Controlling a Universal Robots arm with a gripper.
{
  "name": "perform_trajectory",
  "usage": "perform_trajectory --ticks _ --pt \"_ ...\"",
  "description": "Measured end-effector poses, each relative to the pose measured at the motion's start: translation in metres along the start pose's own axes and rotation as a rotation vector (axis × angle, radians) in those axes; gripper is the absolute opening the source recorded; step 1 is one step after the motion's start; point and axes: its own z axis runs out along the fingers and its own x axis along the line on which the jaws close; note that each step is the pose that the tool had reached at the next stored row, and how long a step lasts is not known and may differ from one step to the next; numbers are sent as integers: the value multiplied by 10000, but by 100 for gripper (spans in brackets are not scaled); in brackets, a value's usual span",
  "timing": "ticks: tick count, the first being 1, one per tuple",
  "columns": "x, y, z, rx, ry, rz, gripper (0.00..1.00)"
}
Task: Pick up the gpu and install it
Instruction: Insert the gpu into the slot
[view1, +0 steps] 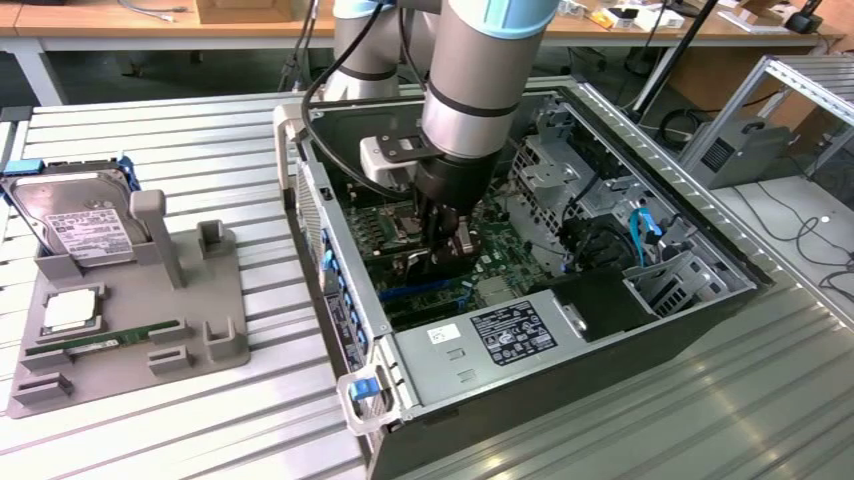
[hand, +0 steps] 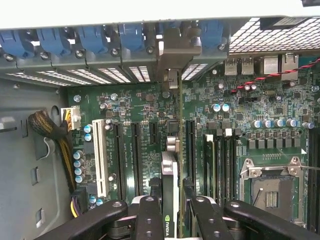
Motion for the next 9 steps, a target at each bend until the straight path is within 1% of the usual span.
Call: perform_trajectory --ticks 9 --pt "9 0 41 1 -3 0 27"
